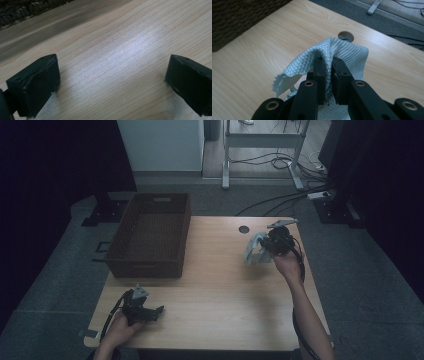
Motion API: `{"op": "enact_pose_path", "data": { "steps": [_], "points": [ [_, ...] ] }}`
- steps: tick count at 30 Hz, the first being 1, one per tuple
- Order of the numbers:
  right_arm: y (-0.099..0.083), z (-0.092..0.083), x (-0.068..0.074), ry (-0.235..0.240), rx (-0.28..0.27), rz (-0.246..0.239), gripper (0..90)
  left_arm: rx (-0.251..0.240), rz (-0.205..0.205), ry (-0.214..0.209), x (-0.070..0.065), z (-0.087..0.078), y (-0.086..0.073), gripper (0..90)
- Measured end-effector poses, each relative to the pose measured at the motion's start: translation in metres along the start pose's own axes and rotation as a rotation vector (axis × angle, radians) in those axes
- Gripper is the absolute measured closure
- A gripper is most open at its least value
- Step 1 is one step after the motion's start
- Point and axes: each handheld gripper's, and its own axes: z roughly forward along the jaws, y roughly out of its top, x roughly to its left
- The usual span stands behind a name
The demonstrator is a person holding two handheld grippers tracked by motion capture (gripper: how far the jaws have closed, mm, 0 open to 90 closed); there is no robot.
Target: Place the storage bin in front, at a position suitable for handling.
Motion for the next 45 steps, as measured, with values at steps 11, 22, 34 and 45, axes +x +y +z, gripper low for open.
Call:
{"op": "enact_pose_path", "data": {
  "steps": [11, 22, 34, 45],
  "points": [
    [-0.009, -0.040, 0.009, 0.017, -0.044, -0.026, 81.6, 0.001, 0.000, 0.000, 0.000, 0.000, 0.000, 0.0],
    [-0.034, -0.095, 0.011, 0.020, -0.078, -0.051, 81.4, -0.001, -0.002, 0.004, -0.001, 0.000, 0.000, 0.0],
    [-0.068, -0.151, 0.006, -0.020, -0.102, -0.046, 81.3, -0.002, -0.003, 0.004, 0.000, 0.000, 0.000, 0.0],
    [-0.104, -0.159, 0.017, -0.010, -0.081, -0.050, 81.0, -0.001, 0.000, -0.001, 0.000, 0.000, 0.000, 0.0]
  ]
}}
